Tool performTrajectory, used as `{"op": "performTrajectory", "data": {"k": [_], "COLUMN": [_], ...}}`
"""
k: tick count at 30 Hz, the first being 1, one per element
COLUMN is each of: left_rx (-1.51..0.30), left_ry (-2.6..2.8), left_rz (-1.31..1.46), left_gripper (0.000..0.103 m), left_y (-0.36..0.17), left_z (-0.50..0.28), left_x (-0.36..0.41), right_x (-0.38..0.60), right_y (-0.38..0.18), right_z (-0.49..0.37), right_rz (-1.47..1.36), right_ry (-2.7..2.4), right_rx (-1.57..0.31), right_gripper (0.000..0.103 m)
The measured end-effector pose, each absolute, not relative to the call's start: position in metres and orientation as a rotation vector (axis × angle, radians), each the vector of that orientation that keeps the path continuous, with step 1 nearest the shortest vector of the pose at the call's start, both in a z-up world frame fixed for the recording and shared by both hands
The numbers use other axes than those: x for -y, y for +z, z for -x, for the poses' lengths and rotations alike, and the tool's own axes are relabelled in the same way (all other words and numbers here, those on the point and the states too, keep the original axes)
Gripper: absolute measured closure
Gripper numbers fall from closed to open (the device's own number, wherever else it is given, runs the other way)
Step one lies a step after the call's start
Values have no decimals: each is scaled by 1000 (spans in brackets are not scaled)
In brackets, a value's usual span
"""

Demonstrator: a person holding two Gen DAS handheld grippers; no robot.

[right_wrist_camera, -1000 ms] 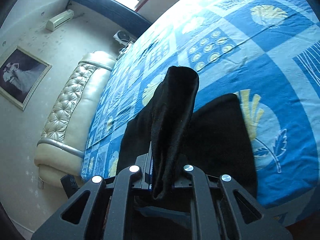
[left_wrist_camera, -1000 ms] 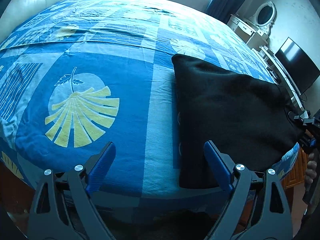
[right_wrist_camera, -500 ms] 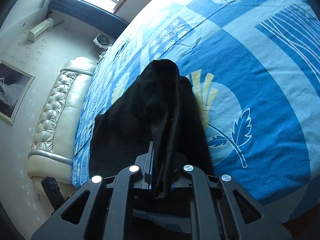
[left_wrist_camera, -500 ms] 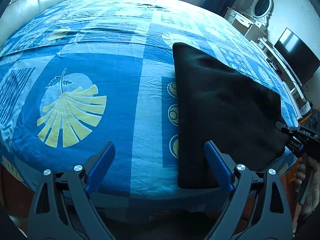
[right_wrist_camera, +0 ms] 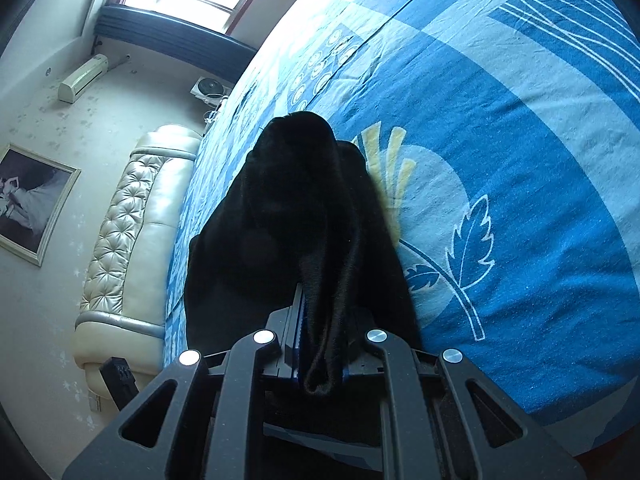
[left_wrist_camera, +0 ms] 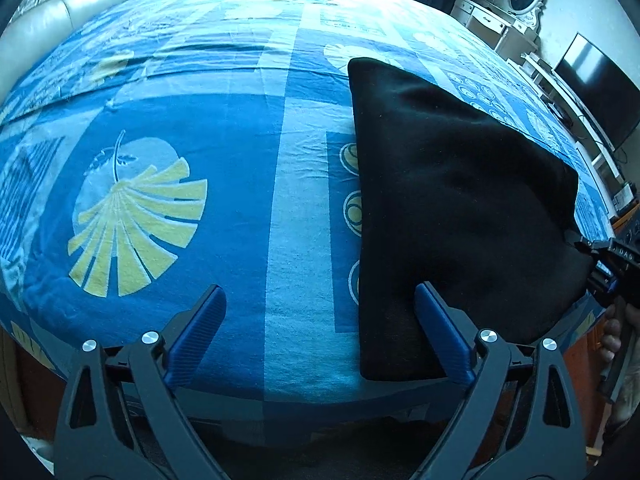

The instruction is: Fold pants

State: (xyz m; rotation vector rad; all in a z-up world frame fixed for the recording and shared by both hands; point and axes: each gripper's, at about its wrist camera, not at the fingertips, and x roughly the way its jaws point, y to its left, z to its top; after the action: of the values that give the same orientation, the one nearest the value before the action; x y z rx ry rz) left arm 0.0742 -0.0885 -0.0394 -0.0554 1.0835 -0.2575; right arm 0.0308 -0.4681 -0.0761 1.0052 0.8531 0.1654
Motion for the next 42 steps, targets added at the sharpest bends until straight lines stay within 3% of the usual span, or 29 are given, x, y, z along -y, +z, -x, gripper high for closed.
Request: {"op": "performTrajectory", "data": {"k": [16, 19, 21, 31, 42], "left_rx": [-1122, -1087, -1064, -1144, -1187], "left_ry": [-308, -304, -343, -531, -595], "left_rz": [104, 141, 177, 444, 475], "left_gripper": [4, 4, 4, 4, 4], "left_y": [-41, -28, -20, -44, -57], "left_z": [-81, -78, -75, -74, -88], "left_x": [77, 59, 46, 52, 89], "right_x": [486, 501, 515, 507, 487], "right_y": [-82, -63, -48, -65, -90], "right_z": [-23, -10, 6, 22, 11], "right_rz": [-1088, -1045, -1026, -1104, -1169], "right_ry": [207, 145, 65, 159, 255], "right_rx": [-832, -824, -795, -812, -830], "right_gripper": [88, 73, 30, 28, 28]}}
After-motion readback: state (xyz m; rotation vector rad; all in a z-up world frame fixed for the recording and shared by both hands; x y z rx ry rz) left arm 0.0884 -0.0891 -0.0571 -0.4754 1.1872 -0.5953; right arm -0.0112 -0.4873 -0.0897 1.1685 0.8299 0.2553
